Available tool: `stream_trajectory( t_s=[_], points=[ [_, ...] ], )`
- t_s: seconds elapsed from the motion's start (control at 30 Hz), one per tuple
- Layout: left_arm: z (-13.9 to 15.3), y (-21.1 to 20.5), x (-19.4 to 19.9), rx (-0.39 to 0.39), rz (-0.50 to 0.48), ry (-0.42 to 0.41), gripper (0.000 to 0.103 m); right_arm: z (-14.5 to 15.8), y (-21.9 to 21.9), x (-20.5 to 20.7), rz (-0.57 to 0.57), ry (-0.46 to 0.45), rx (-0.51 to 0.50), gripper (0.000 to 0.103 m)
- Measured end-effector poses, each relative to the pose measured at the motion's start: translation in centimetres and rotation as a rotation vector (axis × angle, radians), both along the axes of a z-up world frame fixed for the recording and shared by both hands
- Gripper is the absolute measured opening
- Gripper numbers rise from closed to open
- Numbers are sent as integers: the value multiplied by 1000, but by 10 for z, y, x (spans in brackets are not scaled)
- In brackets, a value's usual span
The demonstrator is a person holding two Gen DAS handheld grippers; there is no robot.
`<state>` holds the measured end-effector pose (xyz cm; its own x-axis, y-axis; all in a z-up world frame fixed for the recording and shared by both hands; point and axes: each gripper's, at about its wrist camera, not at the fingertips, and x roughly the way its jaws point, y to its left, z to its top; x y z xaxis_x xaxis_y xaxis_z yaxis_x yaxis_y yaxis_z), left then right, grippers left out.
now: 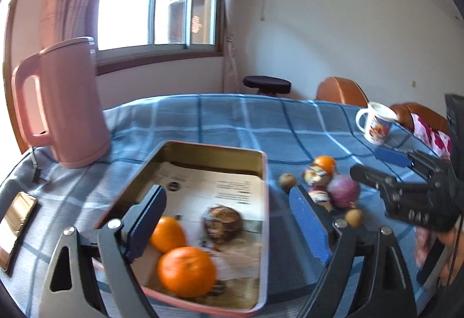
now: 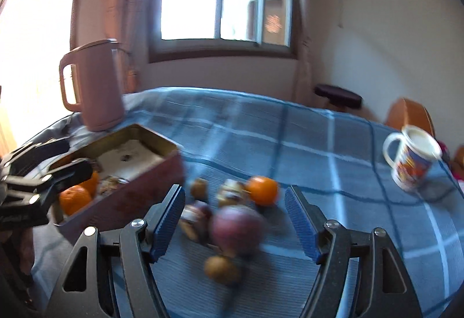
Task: Organize fruits
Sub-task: 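Grasp the purple round fruit with the right tool while the left tool moves toward a cylindrical pastry, then grasp the brown-and-cream cylindrical pastry with the left tool while the right tool lifts the purple fruit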
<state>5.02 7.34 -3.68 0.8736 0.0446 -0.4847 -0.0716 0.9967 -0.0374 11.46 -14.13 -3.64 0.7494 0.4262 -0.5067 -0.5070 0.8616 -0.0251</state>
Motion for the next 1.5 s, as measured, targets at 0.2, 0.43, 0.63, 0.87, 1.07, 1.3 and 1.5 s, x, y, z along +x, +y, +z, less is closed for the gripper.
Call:
stream_trajectory(
  t_s=[0.2,0.43,0.63,0.87,1.07,1.3,1.5],
  points=[
    [-6,-30,11,29,-57,33,90,-7,-9,9,9,63,-4,73],
    [-7,-37,18,44,-53,41,90,-20,2,19,49,126,-7,73],
    [-9,-37,20,42,-49,50,91,-31,5,32,38,211,-25,72],
    [-10,-45,23,61,-64,58,91,-39,4,43,81,303,18,55],
    [-11,-58,28,80,-92,67,91,-28,-9,34,20,228,48,55],
    [-18,-81,50,96,-167,145,71,-18,-32,30,-80,147,61,55],
    [-31,-94,72,72,-218,253,57,-16,-48,33,-97,151,118,55]
  ],
)
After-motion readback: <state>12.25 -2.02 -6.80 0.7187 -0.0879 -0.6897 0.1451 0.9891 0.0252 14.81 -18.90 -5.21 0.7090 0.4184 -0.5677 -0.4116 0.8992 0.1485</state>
